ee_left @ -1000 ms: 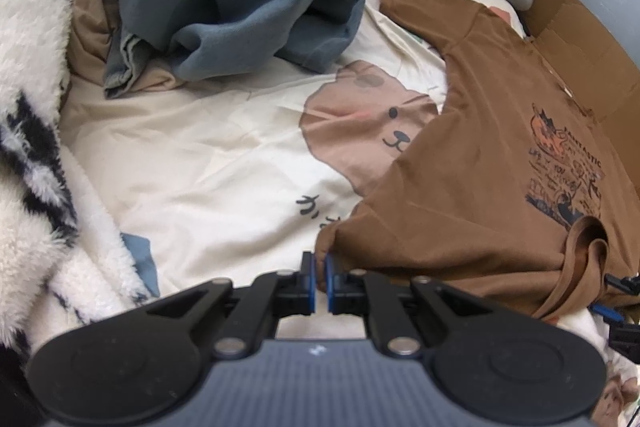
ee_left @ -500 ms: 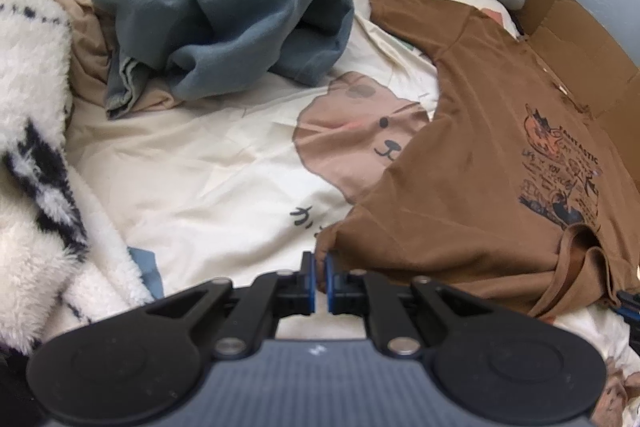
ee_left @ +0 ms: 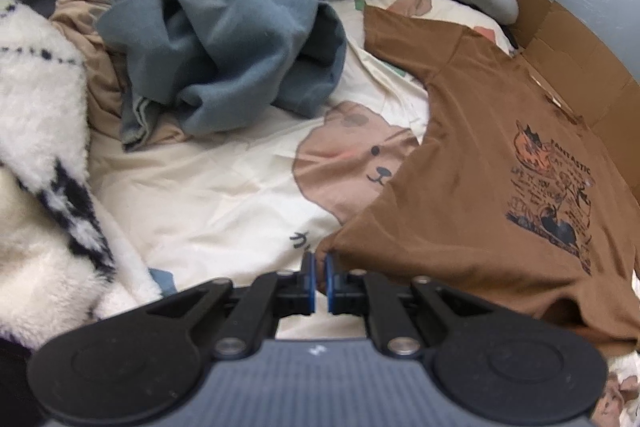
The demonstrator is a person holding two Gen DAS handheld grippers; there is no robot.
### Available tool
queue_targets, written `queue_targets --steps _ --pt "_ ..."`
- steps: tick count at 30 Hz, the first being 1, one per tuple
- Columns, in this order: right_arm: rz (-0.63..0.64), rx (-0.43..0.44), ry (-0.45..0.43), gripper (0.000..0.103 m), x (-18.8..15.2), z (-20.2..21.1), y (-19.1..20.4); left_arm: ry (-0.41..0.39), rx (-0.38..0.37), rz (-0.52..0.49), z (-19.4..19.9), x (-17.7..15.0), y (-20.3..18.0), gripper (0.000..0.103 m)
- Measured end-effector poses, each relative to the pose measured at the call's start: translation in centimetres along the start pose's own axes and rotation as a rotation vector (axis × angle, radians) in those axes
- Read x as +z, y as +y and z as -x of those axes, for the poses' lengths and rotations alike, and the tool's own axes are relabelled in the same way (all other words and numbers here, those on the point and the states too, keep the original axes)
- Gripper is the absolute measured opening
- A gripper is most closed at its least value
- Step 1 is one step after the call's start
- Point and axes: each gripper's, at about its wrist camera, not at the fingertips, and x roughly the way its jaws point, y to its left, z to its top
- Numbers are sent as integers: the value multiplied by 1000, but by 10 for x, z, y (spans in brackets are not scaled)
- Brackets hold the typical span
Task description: Fold clothes
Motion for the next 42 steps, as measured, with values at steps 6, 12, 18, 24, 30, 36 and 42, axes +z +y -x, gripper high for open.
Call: queue_targets --steps 6,12,18,24,30,36,42 --pt "61 -53 15 7 -4 17 -11 -20 3 5 4 11 3 5" --pt "91 -87 20 6 -4 31 -20 -29 9 -11 2 18 -1 5" --pt "167 -123 35 6 -10 48 -15 -32 -2 -17 12 22 -4 5" --pt "237 -124 31 6 -16 80 -3 -37 -27 -11 30 26 -8 5" --pt "252 -127 22 6 -25 112 2 -41 -61 -2 52 29 -12 5" --pt "268 -86 12 6 -33 140 17 -50 -98 25 73 39 -14 4" --pt "295 -83 9 5 -34 162 33 -77 -131 27 94 51 -22 4"
